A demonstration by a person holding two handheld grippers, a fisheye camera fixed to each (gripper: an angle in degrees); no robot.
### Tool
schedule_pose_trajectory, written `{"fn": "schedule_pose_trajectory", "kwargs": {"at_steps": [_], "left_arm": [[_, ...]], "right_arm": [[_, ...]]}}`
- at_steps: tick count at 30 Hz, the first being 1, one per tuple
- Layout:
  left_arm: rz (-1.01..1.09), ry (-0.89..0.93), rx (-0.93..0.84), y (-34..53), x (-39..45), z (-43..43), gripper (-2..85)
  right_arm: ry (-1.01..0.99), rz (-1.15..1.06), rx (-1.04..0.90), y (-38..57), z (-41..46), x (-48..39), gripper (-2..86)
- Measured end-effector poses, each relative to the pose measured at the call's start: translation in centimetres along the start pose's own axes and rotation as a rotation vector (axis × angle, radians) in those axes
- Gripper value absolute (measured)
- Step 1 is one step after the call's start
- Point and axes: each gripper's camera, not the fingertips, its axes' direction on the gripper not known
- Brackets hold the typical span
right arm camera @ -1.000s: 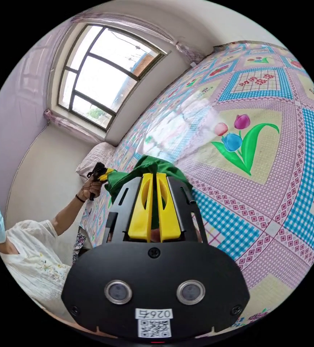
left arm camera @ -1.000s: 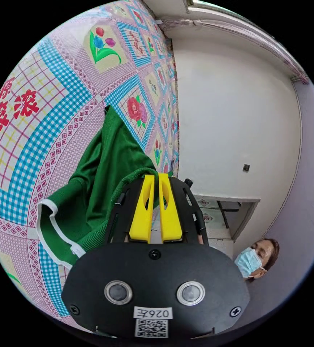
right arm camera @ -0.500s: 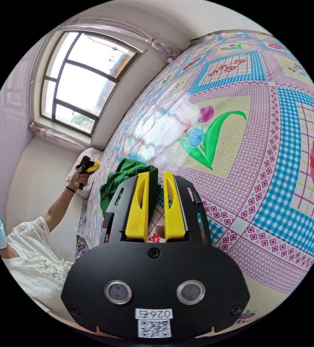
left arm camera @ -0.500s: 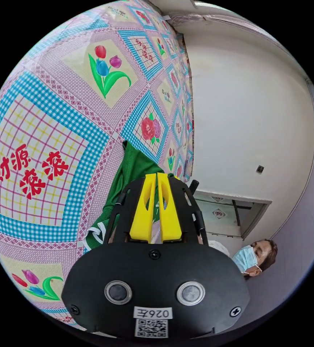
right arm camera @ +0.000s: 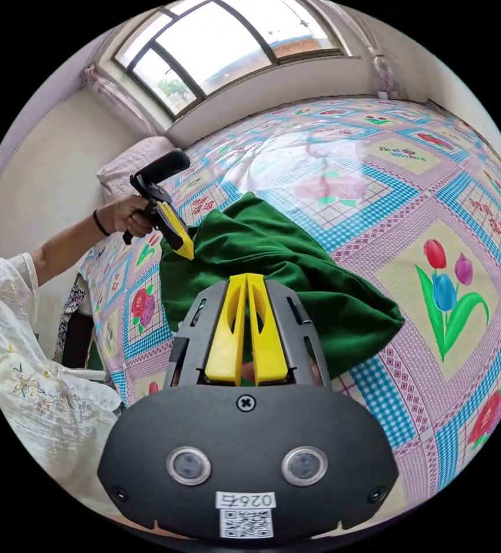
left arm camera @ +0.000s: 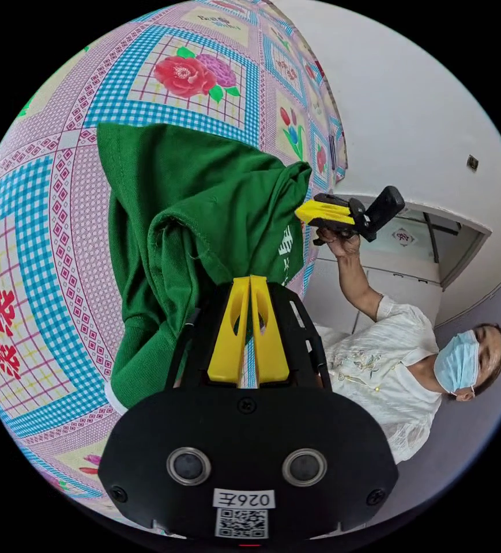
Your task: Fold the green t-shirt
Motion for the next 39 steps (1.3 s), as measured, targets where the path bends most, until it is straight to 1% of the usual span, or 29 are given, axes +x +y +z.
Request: {"fn": "schedule_pose_trajectory", "kwargs": {"at_steps": [2,3,4,5,7,8,10,13,15,16,17,18,19,20,21,22,23,25,27,29,30,31,32,35,37,39], "left_arm": [[-0.06,-0.061,0.089,-1.6,-0.2,-3.0,-1.0],[-0.065,-0.063,0.126,-1.9,-0.2,-4.0,-1.0],[-0.093,-0.067,0.234,-1.9,-0.3,-6.4,-1.0],[-0.148,-0.053,0.363,-1.3,-0.7,-8.8,-1.0],[-0.162,0.026,0.492,-0.1,-0.8,-11.1,-1.0],[-0.132,0.071,0.529,0.7,-0.4,-11.7,-1.0],[-0.085,0.089,0.524,1.8,0.8,-11.4,-1.0],[-0.032,0.046,0.465,3.8,3.0,-9.0,-1.0],[-0.008,0.012,0.444,5.0,4.2,-7.2,-1.0],[0.002,-0.014,0.414,5.5,4.8,-5.9,-1.0],[-0.024,-0.078,0.39,6.0,5.2,-4.8,-1.0],[-0.037,-0.119,0.375,6.2,5.4,-4.3,-1.0],[-0.054,-0.192,0.33,6.5,5.8,-3.4,-1.0],[-0.065,-0.26,0.303,6.8,6.4,-2.7,-1.0],[-0.063,-0.288,0.298,7.0,6.8,-2.6,-1.0],[-0.054,-0.339,0.29,7.3,7.7,-2.4,-1.0],[-0.052,-0.392,0.285,7.6,8.7,-2.5,-1.0],[-0.023,-0.459,0.28,7.8,10.6,-2.6,-1.0],[0.023,-0.522,0.247,7.4,12.6,-2.5,-0.9],[0.034,-0.608,0.148,6.3,13.8,-1.8,-0.9],[0.028,-0.618,0.12,6.2,13.7,-1.5,-0.8],[0.016,-0.615,0.094,6.2,13.5,-1.2,-0.8],[-0.001,-0.586,0.104,6.7,13.4,-1.4,-0.8],[0.023,-0.549,0.193,8.5,15.3,-2.9,-0.8],[0.076,-0.492,0.245,8.6,16.9,-3.9,-0.8],[0.139,-0.471,0.267,7.6,18.4,-4.5,-0.8]], "right_arm": [[0.063,0.002,-0.059,-2.2,1.9,-0.1,-1.4],[0.086,0.012,-0.045,-2.6,1.8,0.0,-1.4],[0.118,0.062,0.002,-3.1,1.0,0.7,-1.3],[0.111,0.112,0.065,-3.2,-0.2,1.5,-1.2],[0.043,0.138,0.128,-3.1,-1.4,1.8,-1.0],[0.003,0.108,0.132,-3.0,-1.5,1.0,-1.0],[-0.04,0.022,0.079,-3.0,-0.4,-1.2,-1.0],[-0.087,-0.141,-0.064,-3.5,3.8,-5.8,-1.0],[-0.073,-0.218,-0.138,-4.1,6.6,-8.1,-1.1],[-0.04,-0.265,-0.185,-4.6,8.3,-9.4,-1.1],[0.03,-0.293,-0.222,-5.2,9.8,-10.2,-1.1],[0.073,-0.298,-0.227,-5.6,10.3,-10.3,-1.2],[0.166,-0.283,-0.207,-6.4,10.5,-10.0,-1.2],[0.229,-0.221,-0.159,-7.3,9.8,-8.9,-1.2],[0.243,-0.182,-0.125,-7.7,9.2,-8.2,-1.2],[0.249,-0.094,-0.058,-8.3,7.7,-6.5,-1.2],[0.207,-0.036,-0.009,-8.5,6.3,-5.3,-1.1],[0.104,-0.035,0.029,-8.3,5.1,-5.4,-1.1],[0.064,-0.105,-0.016,-8.0,5.9,-7.3,-1.1],[0.077,-0.202,-0.104,-8.4,8.7,-9.5,-1.2],[0.11,-0.201,-0.134,-8.7,9.6,-9.4,-1.2],[0.192,-0.153,-0.154,-9.5,10.5,-8.3,-1.2],[0.24,-0.092,-0.129,-9.9,10.0,-6.9,-1.2],[0.211,-0.021,0.009,-8.4,5.2,-5.4,-1.2],[0.197,-0.023,0.035,-6.1,3.1,-5.7,-1.2],[0.186,-0.028,0.018,-3.5,2.1,-6.3,-1.2]]}}
